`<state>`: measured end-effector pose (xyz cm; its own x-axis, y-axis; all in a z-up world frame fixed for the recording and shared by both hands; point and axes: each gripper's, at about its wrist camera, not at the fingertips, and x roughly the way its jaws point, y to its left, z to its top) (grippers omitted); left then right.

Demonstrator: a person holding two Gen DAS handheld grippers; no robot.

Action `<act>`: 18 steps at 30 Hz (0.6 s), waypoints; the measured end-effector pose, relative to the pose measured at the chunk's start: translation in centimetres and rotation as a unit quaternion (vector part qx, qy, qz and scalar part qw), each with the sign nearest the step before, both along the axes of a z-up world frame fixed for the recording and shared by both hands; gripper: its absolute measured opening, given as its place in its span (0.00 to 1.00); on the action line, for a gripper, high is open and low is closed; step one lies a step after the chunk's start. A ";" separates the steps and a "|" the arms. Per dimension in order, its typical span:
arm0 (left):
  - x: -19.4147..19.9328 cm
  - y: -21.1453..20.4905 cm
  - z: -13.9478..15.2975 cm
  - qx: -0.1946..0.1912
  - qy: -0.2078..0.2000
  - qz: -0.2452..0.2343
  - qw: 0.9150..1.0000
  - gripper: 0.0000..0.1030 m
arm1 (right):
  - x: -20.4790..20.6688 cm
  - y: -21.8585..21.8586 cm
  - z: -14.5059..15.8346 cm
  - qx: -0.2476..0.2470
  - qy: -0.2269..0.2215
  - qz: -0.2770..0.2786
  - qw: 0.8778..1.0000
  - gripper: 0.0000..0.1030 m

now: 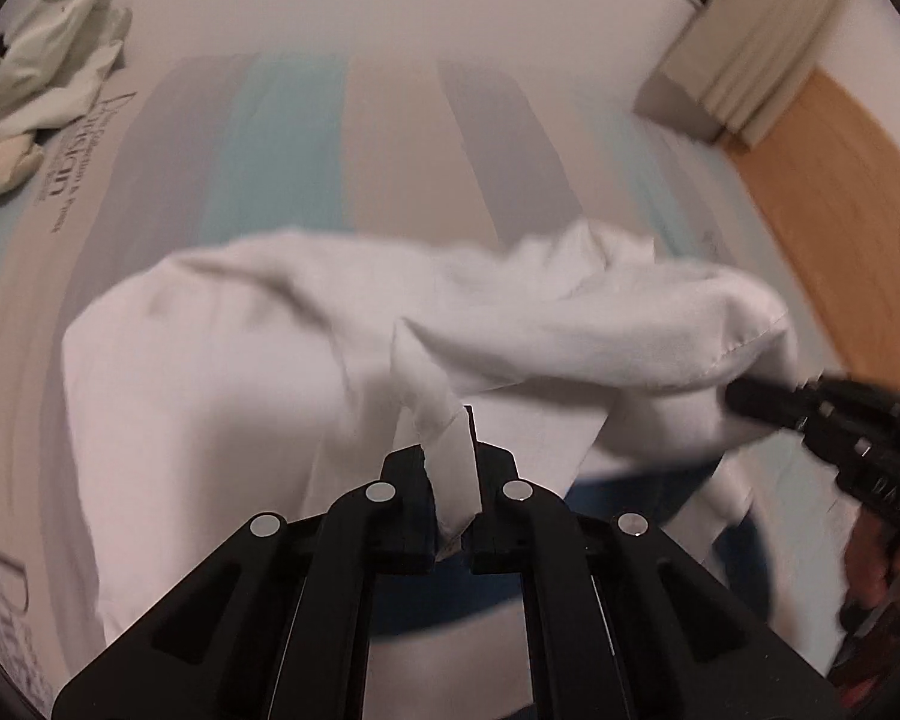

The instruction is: Fold large clothes

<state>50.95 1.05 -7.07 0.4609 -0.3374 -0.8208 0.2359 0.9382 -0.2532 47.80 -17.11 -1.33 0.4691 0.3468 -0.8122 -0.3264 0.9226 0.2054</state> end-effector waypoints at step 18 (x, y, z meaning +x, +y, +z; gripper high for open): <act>-9.0 -1.9 -6.3 0.107 0.006 0.036 0.994 0.77 | -8.7 0.6 -8.5 -0.074 0.049 -0.026 0.996 0.48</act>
